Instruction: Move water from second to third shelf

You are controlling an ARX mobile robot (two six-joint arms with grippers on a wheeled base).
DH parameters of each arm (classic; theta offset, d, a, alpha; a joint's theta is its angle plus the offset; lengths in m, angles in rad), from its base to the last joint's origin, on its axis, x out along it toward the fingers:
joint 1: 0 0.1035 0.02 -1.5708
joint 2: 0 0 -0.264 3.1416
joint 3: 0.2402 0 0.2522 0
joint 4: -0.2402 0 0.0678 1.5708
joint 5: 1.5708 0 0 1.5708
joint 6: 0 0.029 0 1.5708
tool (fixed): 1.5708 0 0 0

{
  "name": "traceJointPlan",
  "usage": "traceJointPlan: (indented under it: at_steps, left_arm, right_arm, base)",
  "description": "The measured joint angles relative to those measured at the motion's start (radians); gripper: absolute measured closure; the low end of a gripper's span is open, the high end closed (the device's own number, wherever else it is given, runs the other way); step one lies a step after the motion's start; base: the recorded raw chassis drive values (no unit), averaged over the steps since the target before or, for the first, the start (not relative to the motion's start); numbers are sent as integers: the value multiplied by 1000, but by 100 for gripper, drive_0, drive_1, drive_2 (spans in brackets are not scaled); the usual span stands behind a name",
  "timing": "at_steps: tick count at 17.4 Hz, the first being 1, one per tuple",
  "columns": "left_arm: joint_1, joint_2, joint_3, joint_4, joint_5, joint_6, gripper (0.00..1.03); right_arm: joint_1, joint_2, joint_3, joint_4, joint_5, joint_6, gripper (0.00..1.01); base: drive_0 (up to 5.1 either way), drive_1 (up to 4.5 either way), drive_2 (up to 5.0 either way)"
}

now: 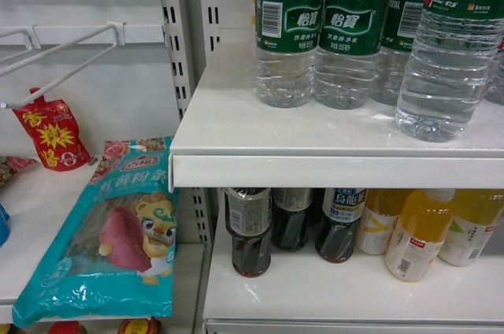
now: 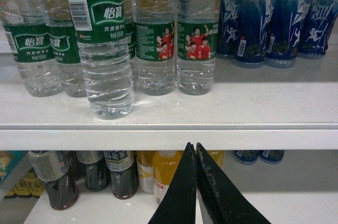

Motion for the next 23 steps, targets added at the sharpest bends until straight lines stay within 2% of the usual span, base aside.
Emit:
traceJointPlan:
  at_steps: [7,14,15,16,17,23]
  left_arm:
    - [0,0,0,0,0,0,5]
    - [0,0,0,0,0,0,5]
    - [0,0,0,0,0,0,5]
    - [0,0,0,0,0,0,5]
    - [0,0,0,0,0,0,5]
    - [0,0,0,0,0,0,5]
  right_arm:
    - [0,-44,-41,3,0,0,99]
    - [0,-44,-41,3,0,0,16]
    - [0,-44,-41,3,0,0,6]
    - [0,-44,-41,3,0,0,1]
    - [0,-44,-41,3,0,0,4]
    - [0,-44,-41,4,0,0,3]
  base:
    - [0,0,0]
    - [0,0,0]
    - [0,0,0]
    - [0,0,0]
    - [0,0,0]
    - [0,0,0]
